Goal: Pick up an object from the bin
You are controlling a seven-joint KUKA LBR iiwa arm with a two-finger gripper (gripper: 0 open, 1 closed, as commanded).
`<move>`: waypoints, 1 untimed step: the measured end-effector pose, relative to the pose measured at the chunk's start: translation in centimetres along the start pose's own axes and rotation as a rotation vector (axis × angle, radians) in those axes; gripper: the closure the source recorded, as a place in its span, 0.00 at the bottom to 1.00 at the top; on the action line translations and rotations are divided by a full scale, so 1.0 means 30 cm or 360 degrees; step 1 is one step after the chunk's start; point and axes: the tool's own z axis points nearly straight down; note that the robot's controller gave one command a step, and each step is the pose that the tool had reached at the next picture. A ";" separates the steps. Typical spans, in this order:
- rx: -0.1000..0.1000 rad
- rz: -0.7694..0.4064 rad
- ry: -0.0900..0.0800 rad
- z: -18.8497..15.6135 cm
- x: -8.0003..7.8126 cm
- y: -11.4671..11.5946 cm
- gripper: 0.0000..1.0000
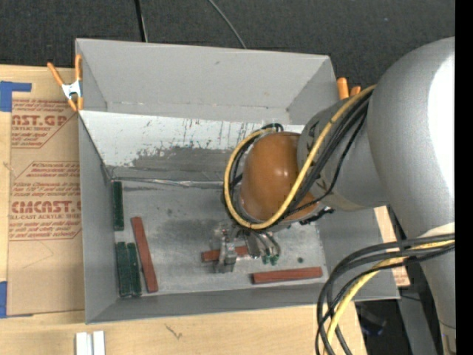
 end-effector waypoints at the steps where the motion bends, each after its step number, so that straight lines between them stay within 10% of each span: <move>1: 0.0003 -0.0014 -0.0004 -0.425 -0.089 0.008 1.00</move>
Offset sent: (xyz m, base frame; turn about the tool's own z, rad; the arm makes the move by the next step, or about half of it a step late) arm 0.0000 0.0000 0.0000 0.0000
